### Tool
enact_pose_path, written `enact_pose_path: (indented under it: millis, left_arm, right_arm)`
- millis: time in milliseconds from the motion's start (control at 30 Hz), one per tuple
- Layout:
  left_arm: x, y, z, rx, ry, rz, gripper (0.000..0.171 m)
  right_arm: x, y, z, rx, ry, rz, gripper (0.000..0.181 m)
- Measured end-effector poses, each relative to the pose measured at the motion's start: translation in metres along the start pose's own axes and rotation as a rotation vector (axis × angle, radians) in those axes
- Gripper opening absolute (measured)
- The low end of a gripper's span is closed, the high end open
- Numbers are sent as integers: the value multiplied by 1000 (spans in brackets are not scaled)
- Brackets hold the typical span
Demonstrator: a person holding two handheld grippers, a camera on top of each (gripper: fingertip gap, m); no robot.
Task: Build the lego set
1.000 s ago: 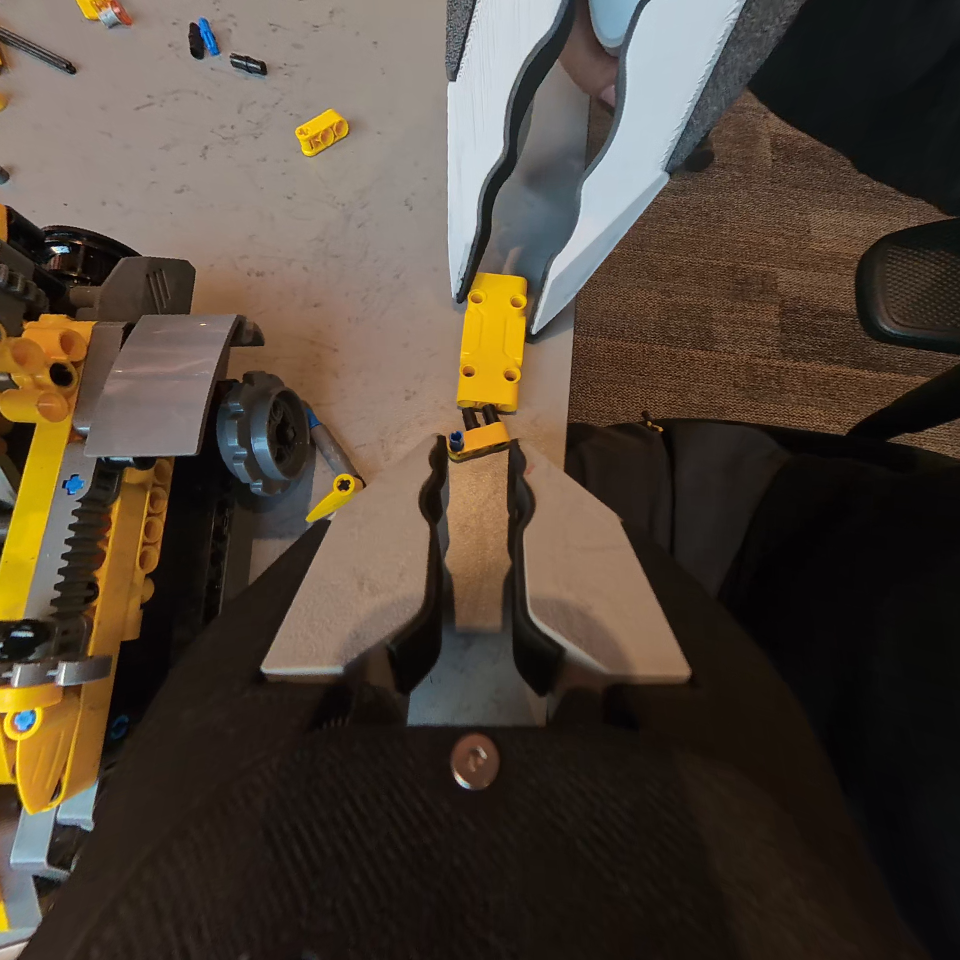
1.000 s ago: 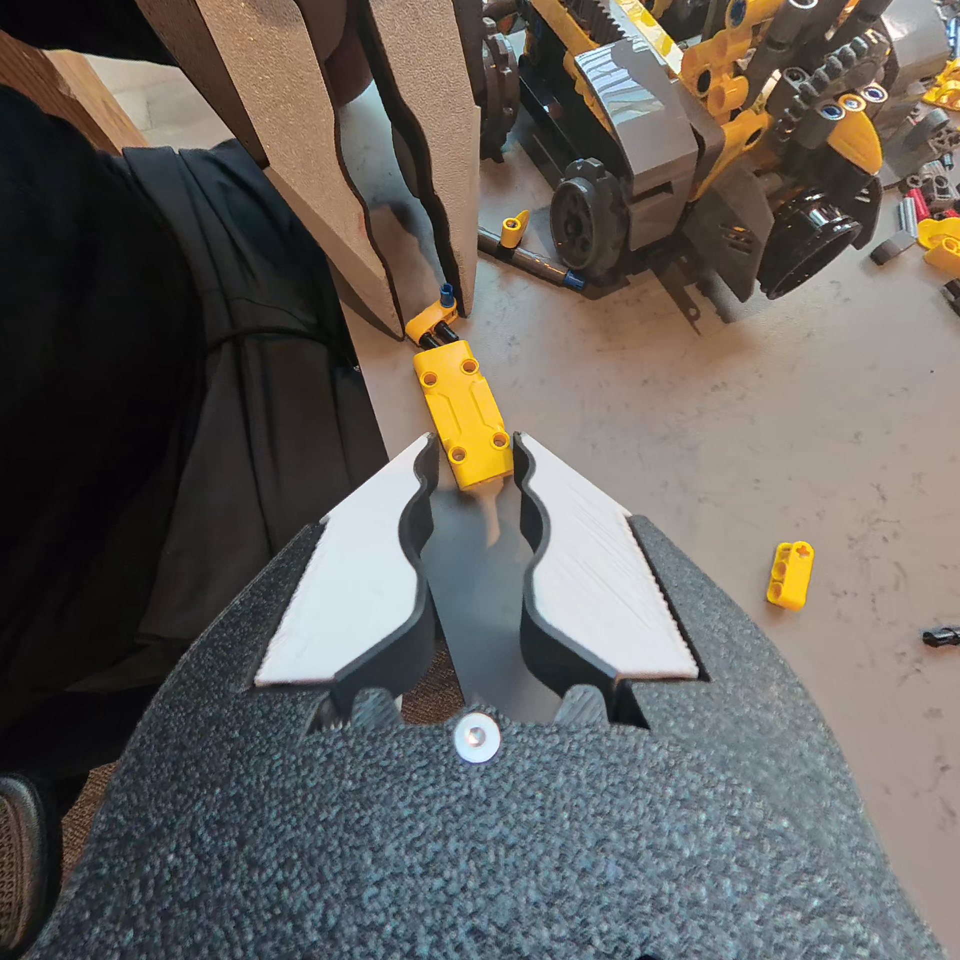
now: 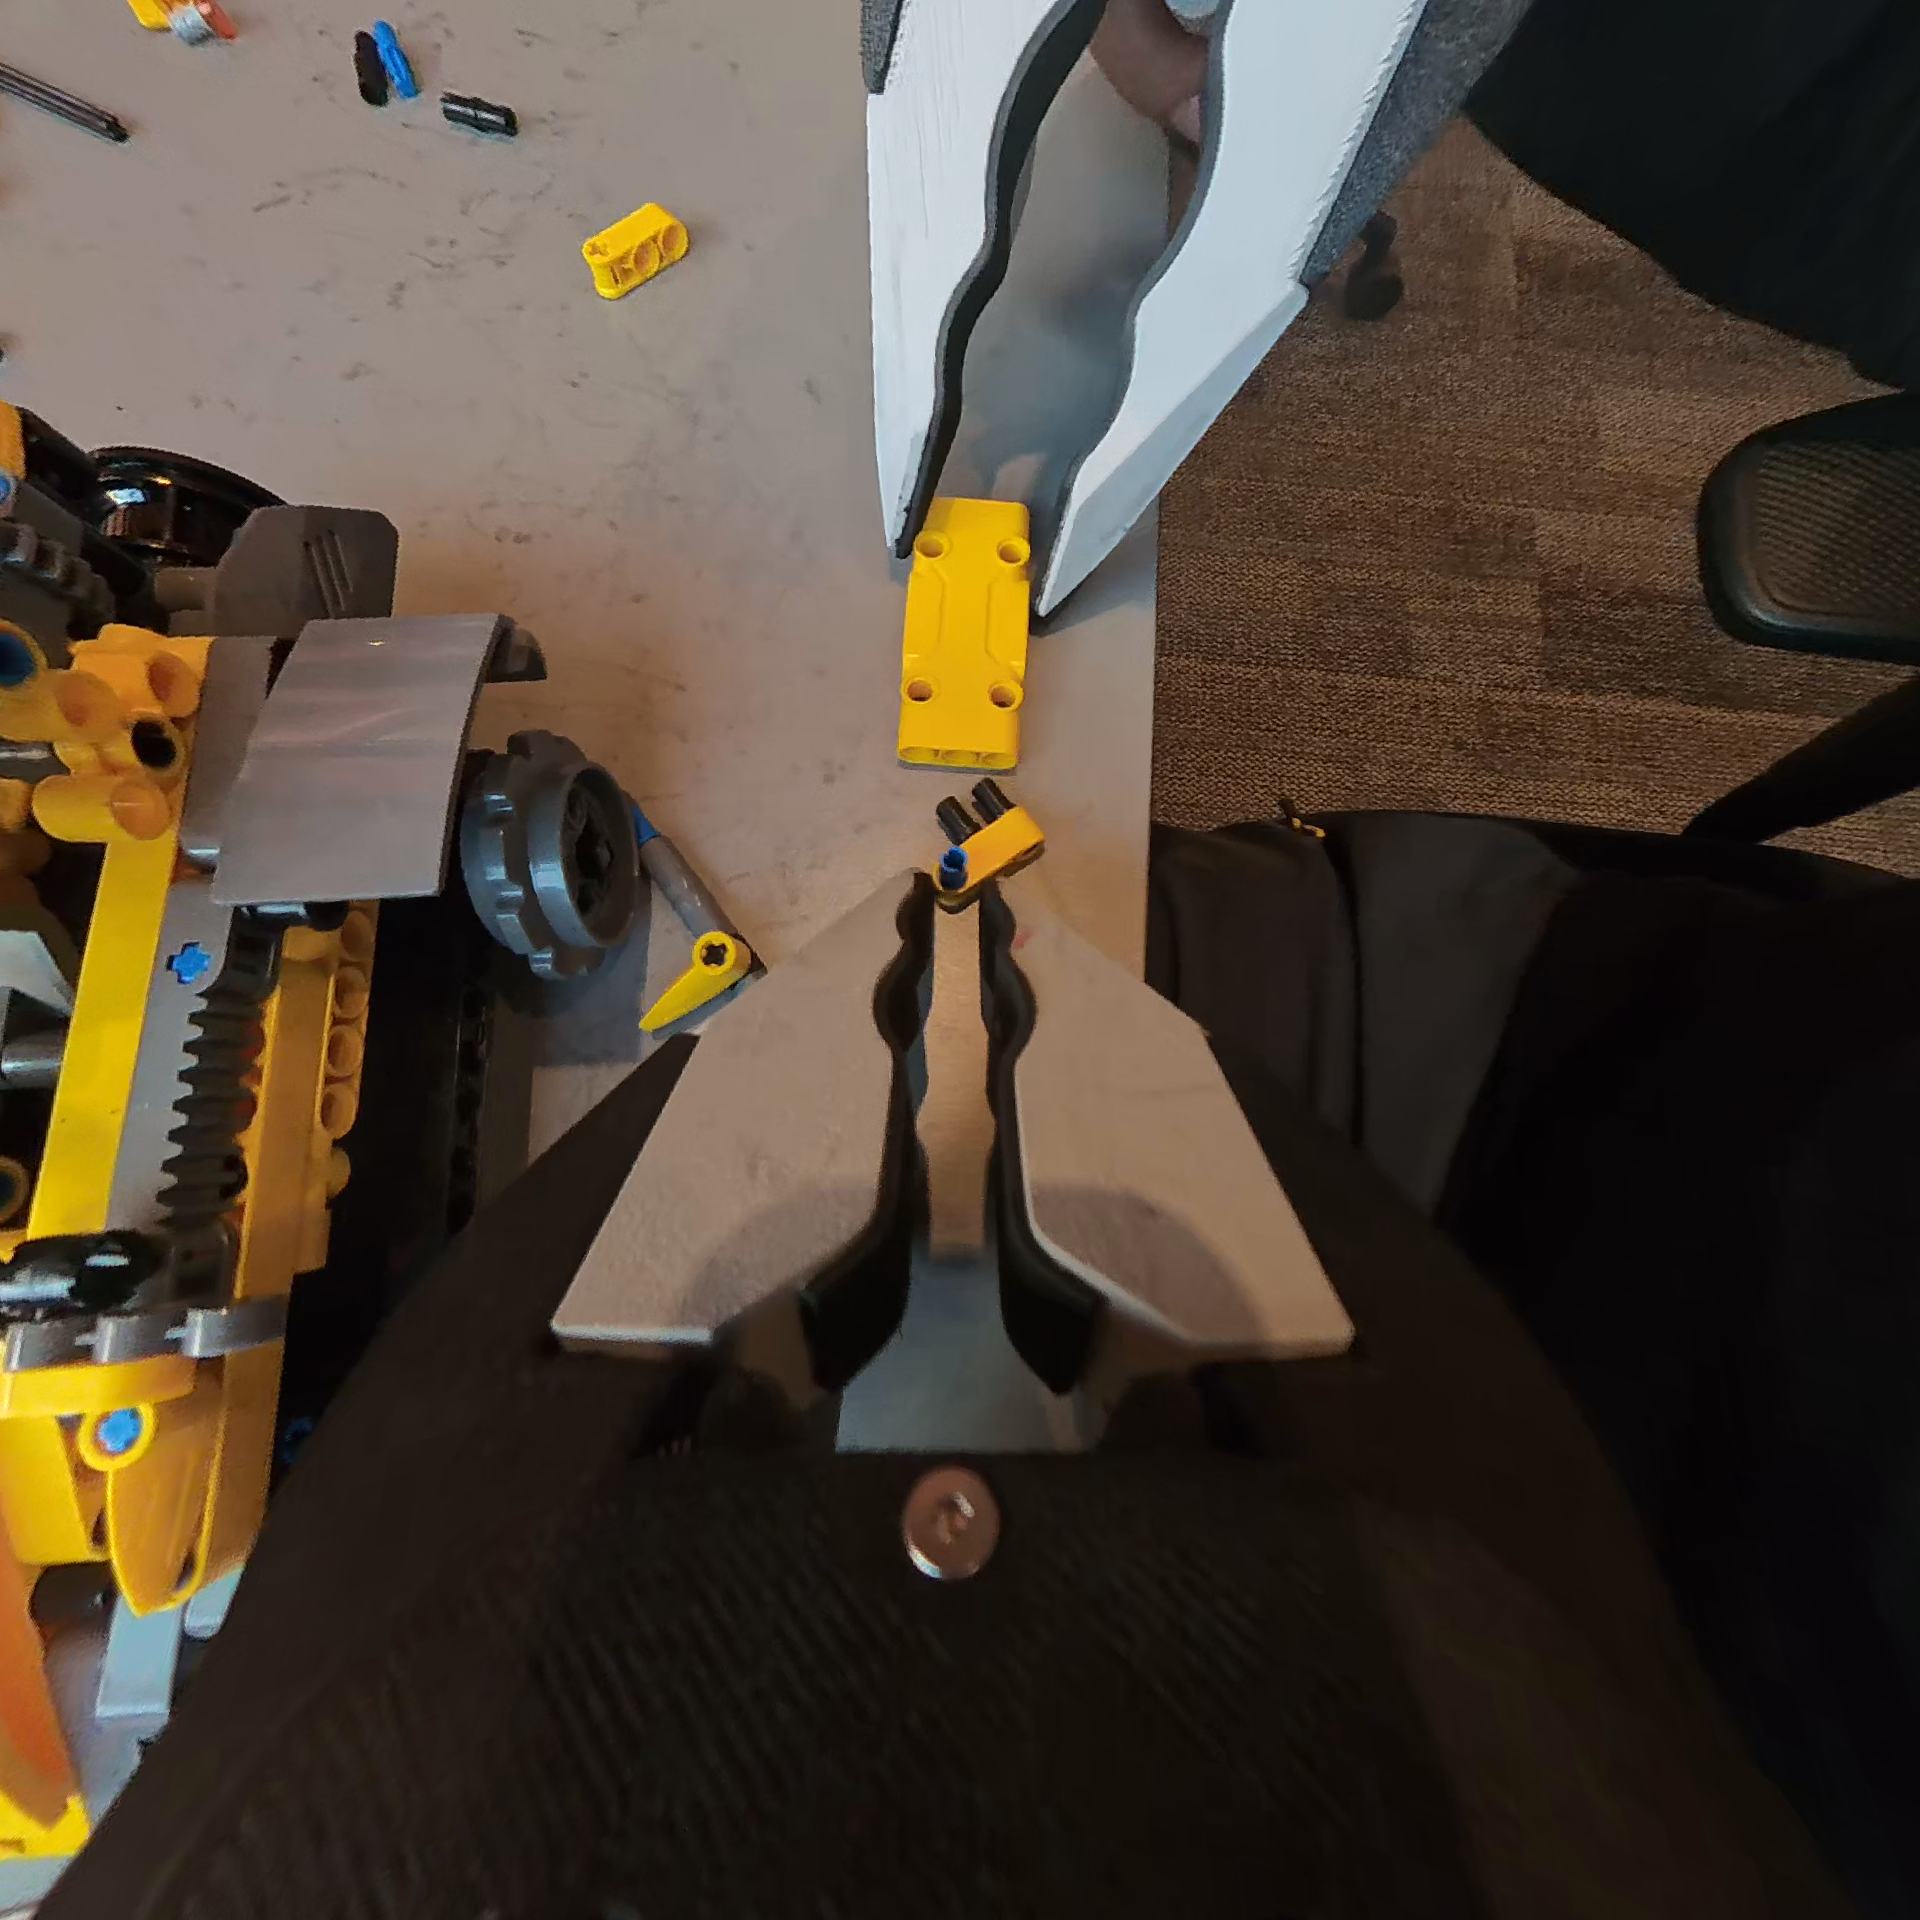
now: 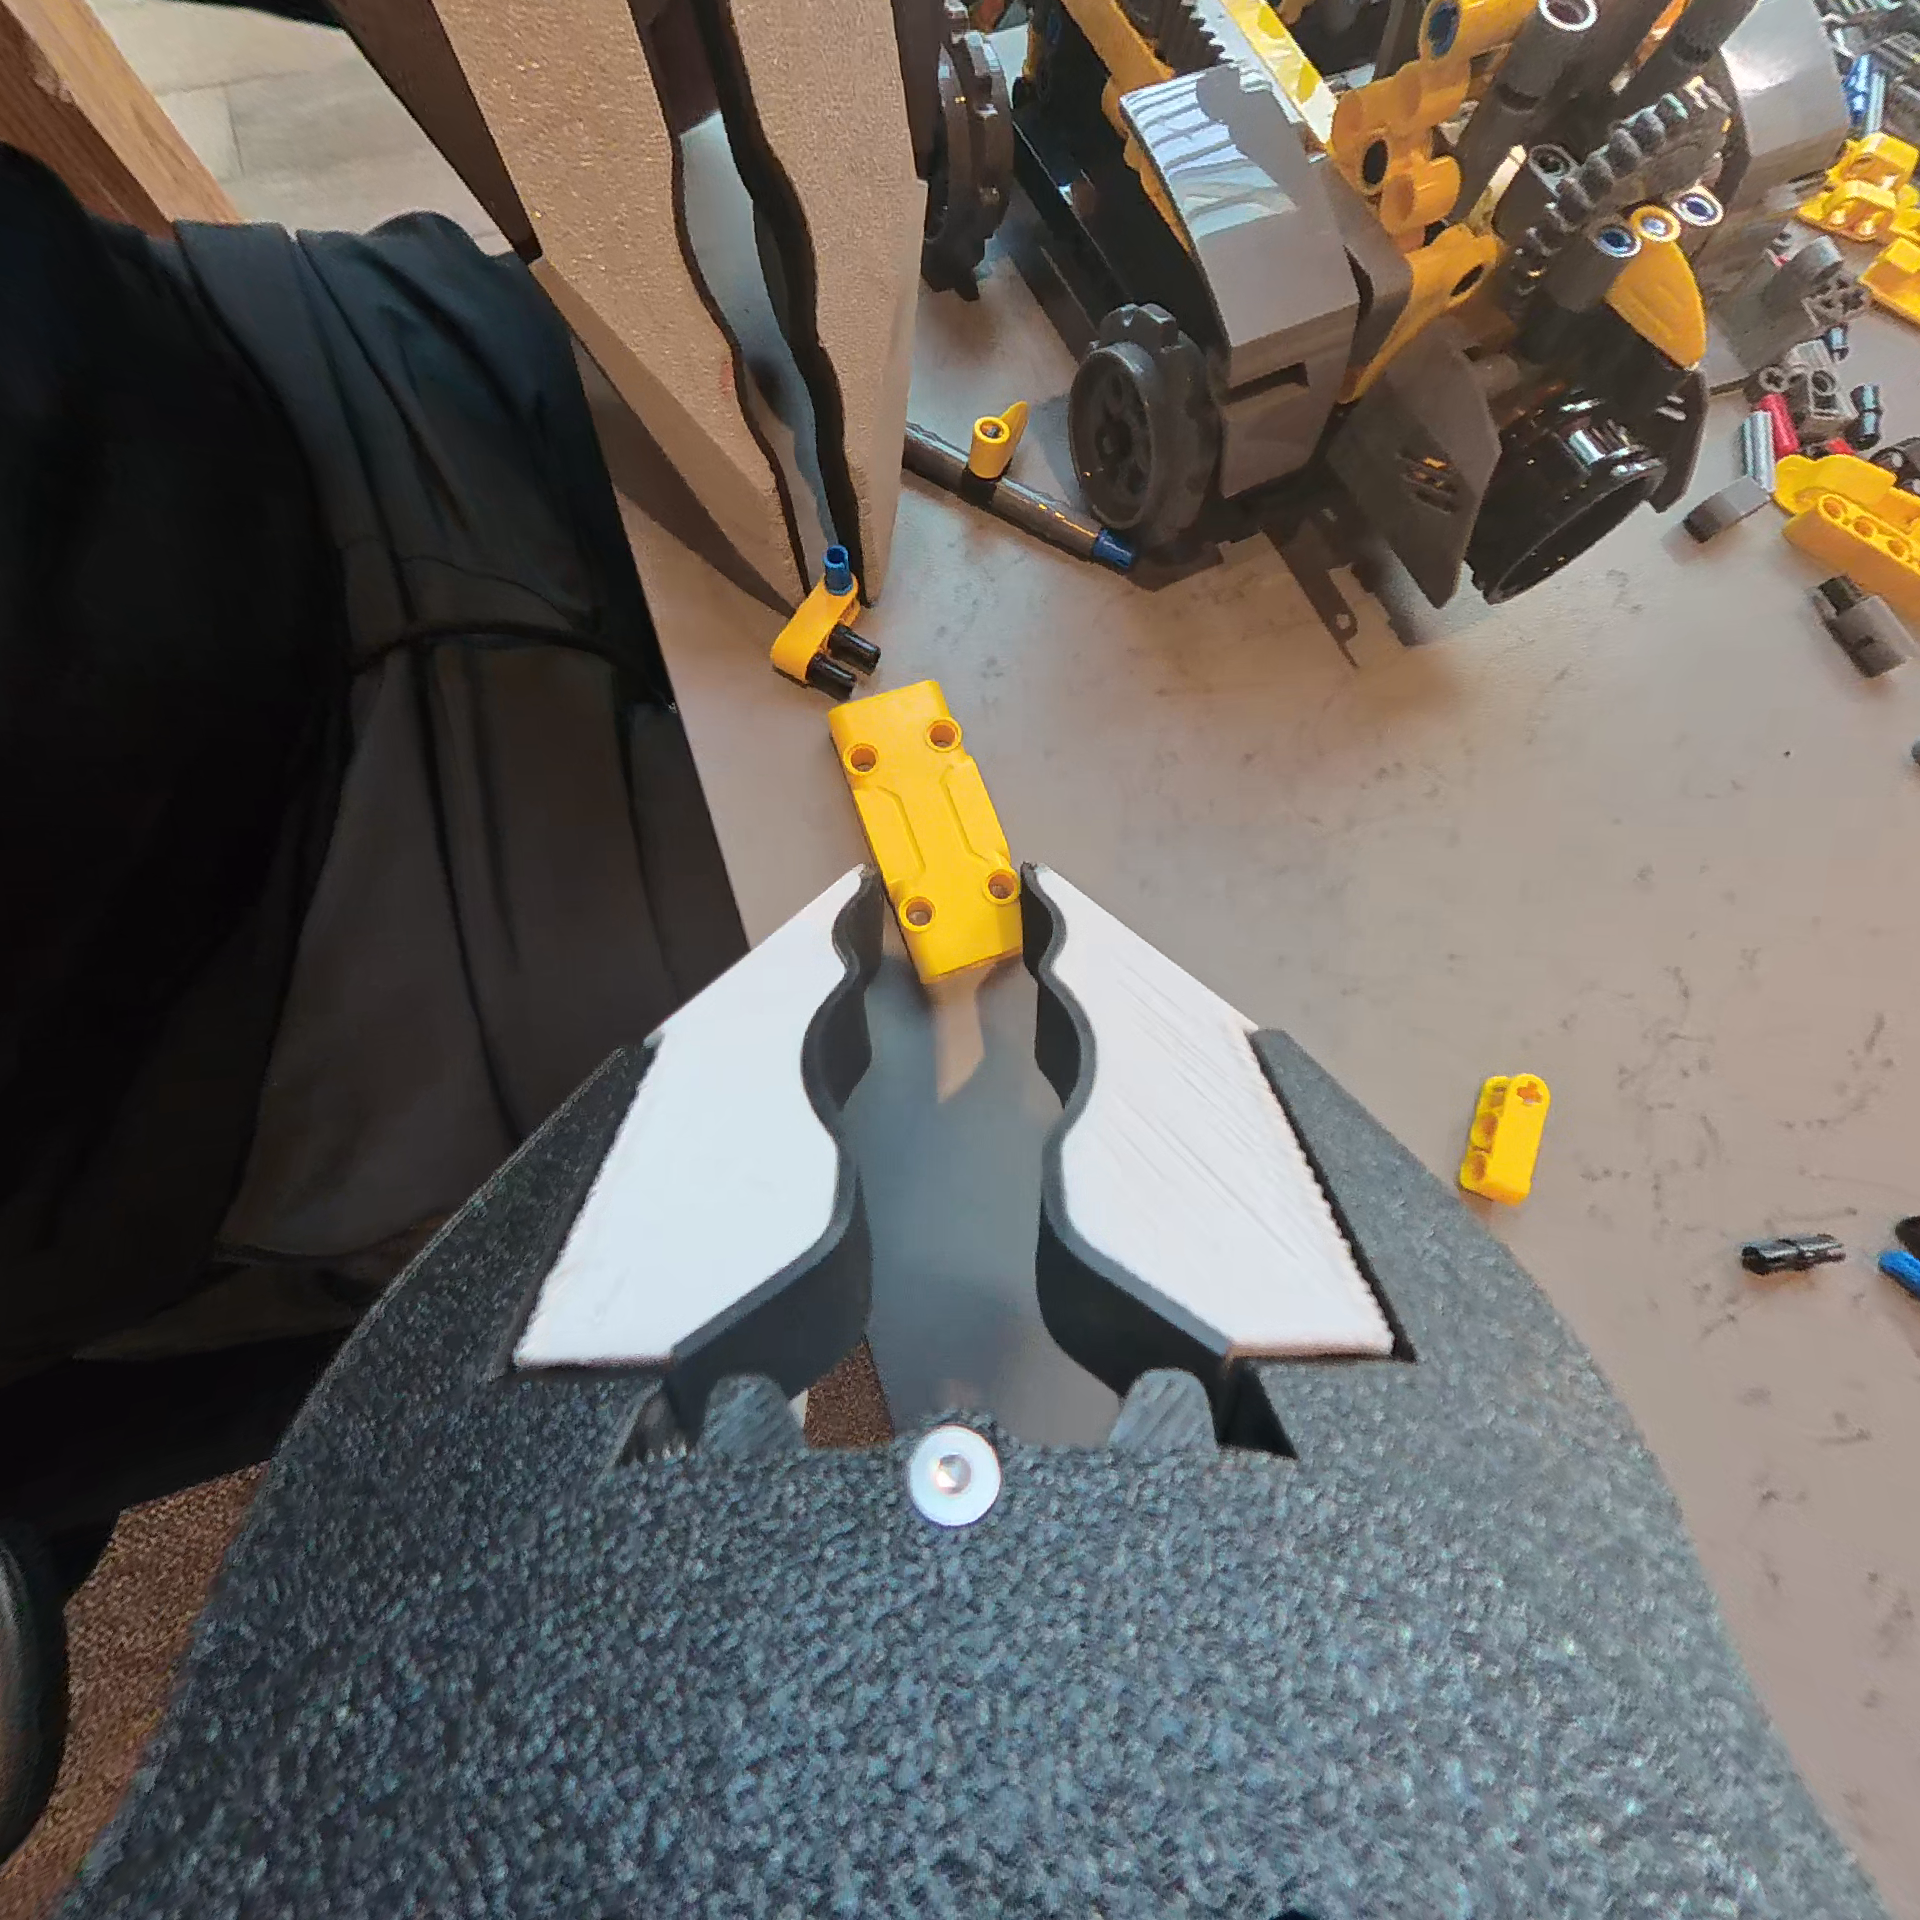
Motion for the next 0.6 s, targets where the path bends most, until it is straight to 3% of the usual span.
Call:
enact_pose_path:
  millis: [233, 433, 600]
  left_arm:
    - [2, 1, -2, 14, 42, -6, 3]
    - [-1, -1, 0, 9, -43, -3, 29]
    - [-2, 3, -5, -22, -108, -23, 31]
  right_arm:
    - [-7, 3, -3, 22, -79, -42, 27]
    - [-15, 4, -1, 36, -72, -59, 27]
    - [-16, 6, -3, 34, -89, -51, 27]
Point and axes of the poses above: each gripper's, where its closed fingertips meet, y out along the fingers, z out of its underside, x = y × z across the jaws, the point moved 4 cm from there along -y, back along the fingers, and after that the axes turned 13 degrees about -y, right-handed, at the moved point
